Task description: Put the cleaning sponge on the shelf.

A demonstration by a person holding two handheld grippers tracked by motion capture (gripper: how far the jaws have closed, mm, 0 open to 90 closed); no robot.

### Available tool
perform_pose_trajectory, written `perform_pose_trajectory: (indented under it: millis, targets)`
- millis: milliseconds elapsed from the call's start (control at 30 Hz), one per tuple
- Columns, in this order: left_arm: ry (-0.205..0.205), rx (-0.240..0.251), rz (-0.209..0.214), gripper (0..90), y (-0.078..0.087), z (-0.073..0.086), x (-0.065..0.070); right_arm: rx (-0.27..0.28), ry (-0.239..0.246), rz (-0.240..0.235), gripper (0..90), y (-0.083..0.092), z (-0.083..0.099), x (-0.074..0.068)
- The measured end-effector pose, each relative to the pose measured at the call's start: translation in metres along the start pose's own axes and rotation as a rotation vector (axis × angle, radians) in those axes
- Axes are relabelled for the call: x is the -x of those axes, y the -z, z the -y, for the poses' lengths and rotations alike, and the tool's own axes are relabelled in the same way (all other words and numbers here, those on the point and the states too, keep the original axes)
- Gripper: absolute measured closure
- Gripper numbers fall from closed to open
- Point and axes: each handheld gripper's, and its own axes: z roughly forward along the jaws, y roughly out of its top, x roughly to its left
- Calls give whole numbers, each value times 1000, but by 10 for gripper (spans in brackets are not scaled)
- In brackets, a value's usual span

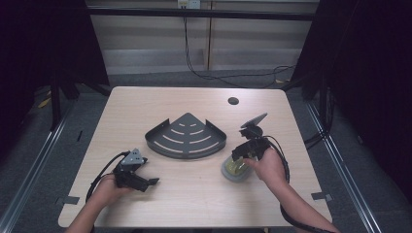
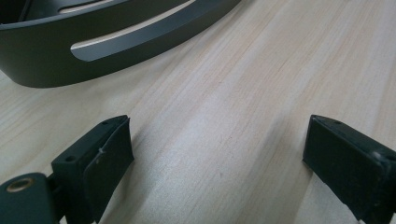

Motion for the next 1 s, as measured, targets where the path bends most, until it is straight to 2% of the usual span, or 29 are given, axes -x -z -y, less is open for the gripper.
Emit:
perform_pose_trajectory:
  millis: [233, 300, 367, 567, 600, 633, 667, 700, 833, 867, 1000]
  targets:
    - [0, -1, 0, 78, 0, 0, 0, 8, 0, 13, 246, -3, -5, -4]
    - [-1, 2, 0, 78, 0, 0, 0, -4, 2, 27, 269, -3, -5, -4]
    - [0, -1, 0, 78, 0, 0, 0, -18, 7, 18, 281, -6, -4, -5]
    - [0, -1, 0, 78, 0, 0, 0, -15, 48, 33, 455, -9, -1, -9]
    - [0, -1, 0, 78, 0, 0, 0, -15, 48, 33, 455, -9, -1, -9]
    - [0, -1, 0, 77, 0, 0, 0, -7, 56, 35, 530, -5, -2, -10]
    - [0, -1, 0, 78, 0, 0, 0, -7, 56, 35, 530, -5, -2, -10]
    - [-1, 1, 0, 77, 0, 0, 0, -11, 52, 37, 590, -2, -3, -8]
    - [0, 0, 0, 78, 0, 0, 0, -20, 39, 40, 651, 1, -4, -4]
    - [0, -1, 0, 77, 0, 0, 0, -23, 34, 46, 701, 2, -4, -1]
    - [-1, 2, 0, 78, 0, 0, 0, -27, 37, 44, 716, 2, -5, 2]
